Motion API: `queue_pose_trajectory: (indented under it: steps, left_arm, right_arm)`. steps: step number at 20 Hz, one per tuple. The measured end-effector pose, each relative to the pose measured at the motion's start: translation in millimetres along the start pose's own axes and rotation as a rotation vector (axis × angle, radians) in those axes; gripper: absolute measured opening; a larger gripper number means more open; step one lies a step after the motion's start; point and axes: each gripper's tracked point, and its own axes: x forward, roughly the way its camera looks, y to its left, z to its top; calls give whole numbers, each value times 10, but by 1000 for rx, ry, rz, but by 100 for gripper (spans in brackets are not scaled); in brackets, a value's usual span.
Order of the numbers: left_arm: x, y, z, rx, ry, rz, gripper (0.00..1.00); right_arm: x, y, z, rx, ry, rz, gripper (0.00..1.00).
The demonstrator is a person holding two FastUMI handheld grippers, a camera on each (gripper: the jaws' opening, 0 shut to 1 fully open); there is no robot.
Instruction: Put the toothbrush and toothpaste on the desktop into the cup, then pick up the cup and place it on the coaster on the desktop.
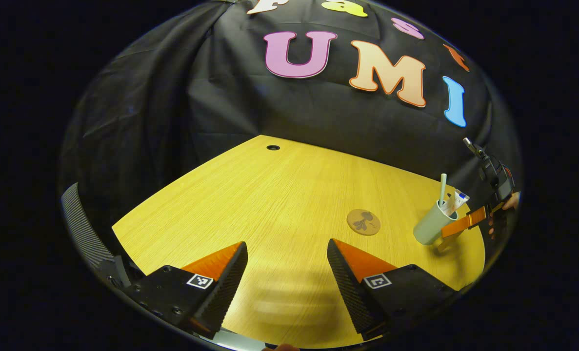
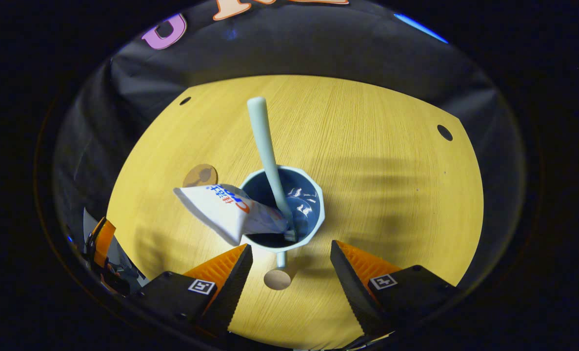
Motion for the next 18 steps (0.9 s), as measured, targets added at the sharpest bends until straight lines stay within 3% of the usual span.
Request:
queue_pose_trajectory:
  steps: [4, 5, 6, 8, 9, 10, 12, 15, 18]
  left_arm:
    - [-37, 45, -80, -17, 20, 13, 95]
    - [-43, 51, -100, -20, 23, 15, 95]
    - [-38, 50, -107, -20, 25, 19, 95]
    - [-36, 42, -119, -20, 32, 22, 95]
    - [-28, 23, -136, -23, 36, 22, 95]
    - [-18, 5, -136, -27, 38, 19, 95]
    - [-3, -33, -146, -30, 43, 14, 95]
    - [19, -78, -135, -34, 43, 14, 95]
    - [15, -151, -120, -49, 44, 3, 95]
  right_arm:
    - [143, 33, -74, 6, 69, -5, 96]
    - [163, 34, -85, 9, 80, -5, 84]
    - [179, 23, -93, 12, 89, -5, 91]
    - [202, -1, -110, 14, 104, -8, 81]
    - [202, 23, -124, 24, 116, 2, 59]
    - [220, 44, -137, 31, 122, 8, 57]
    - [214, 48, -141, 17, 124, -7, 39]
    - [230, 16, -137, -38, 118, -32, 30]
    - [238, 49, -118, -57, 100, -38, 29]
